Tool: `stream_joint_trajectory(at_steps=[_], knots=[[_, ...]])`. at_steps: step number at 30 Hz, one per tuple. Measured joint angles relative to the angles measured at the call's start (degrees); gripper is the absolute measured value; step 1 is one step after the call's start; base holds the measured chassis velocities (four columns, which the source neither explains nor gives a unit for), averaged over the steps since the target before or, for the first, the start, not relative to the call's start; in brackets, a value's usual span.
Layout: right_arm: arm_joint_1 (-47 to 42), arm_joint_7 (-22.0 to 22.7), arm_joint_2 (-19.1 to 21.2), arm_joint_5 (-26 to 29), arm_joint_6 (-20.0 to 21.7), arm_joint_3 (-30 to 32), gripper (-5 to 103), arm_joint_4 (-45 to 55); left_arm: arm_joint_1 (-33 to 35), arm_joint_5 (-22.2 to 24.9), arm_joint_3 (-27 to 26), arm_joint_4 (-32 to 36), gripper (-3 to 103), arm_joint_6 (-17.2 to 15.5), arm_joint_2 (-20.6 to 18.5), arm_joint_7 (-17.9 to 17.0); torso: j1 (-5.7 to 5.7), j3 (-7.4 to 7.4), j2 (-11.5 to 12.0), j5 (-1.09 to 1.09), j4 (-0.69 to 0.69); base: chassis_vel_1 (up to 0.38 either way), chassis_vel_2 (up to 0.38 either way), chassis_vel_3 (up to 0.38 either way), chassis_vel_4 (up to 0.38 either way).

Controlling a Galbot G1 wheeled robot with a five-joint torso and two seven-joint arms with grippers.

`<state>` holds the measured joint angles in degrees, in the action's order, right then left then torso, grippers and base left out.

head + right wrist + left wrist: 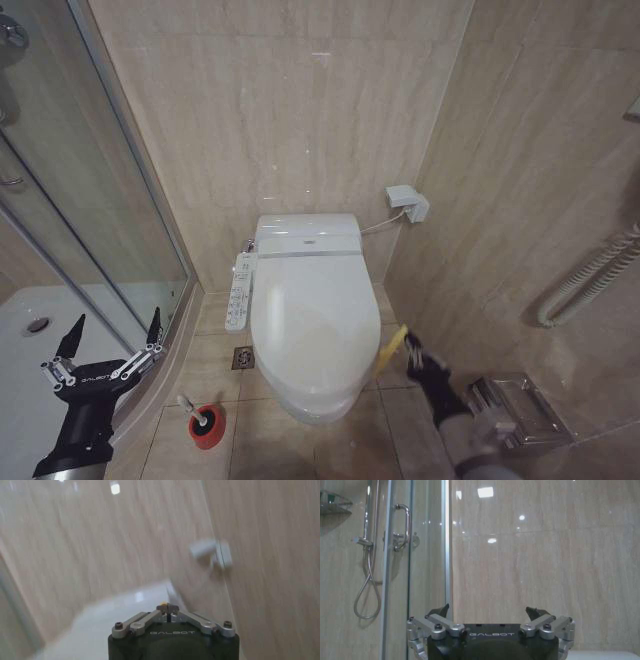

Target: Open the toilet lid, clean the toilet bowl with a toilet brush, close the toilet lid, and flush.

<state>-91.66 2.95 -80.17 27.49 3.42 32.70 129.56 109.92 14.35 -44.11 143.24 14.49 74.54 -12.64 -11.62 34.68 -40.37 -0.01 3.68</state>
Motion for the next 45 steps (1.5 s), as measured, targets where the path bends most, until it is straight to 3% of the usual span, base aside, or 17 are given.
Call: stream_joint_trajectory(at_steps=[8,15,26,30,45], knots=[[12.8,4.73,1.37,4.16,5.9,-0.46,0,5.68,0.0,0.0,0.0,0.0,100,0.0,0.0,-0.01,-0.01,0.01,0.0,0.0,-0.02,0.0,0.0,0.0,0.0],[21.1,5.14,2.87,4.86,5.97,-1.5,0,1.9,0.0,0.0,0.0,0.0,100,0.0,0.0,0.0,0.0,0.01,0.0,0.0,0.0,0.0,0.0,0.0,0.0],[37.44,7.99,1.71,4.19,4.88,-5.02,0,-11.38,0.0,0.0,0.0,0.0,100,0.0,0.0,0.0,0.0,0.01,0.0,0.0,-0.02,0.0,0.0,0.0,0.0],[47.39,8.62,0.17,1.14,2.76,-6.0,0,-19.25,0.0,0.0,0.0,0.0,100,0.0,0.01,-0.01,-0.01,0.02,0.01,0.0,-0.03,0.0,0.0,0.0,0.0],[64.5,8.33,-0.06,-5.36,-2.58,-11.66,0,-36.44,0.0,0.0,0.0,0.0,100,0.0,0.0,-0.01,-0.01,0.01,0.01,0.01,-0.01,0.0,0.0,0.0,0.0]])
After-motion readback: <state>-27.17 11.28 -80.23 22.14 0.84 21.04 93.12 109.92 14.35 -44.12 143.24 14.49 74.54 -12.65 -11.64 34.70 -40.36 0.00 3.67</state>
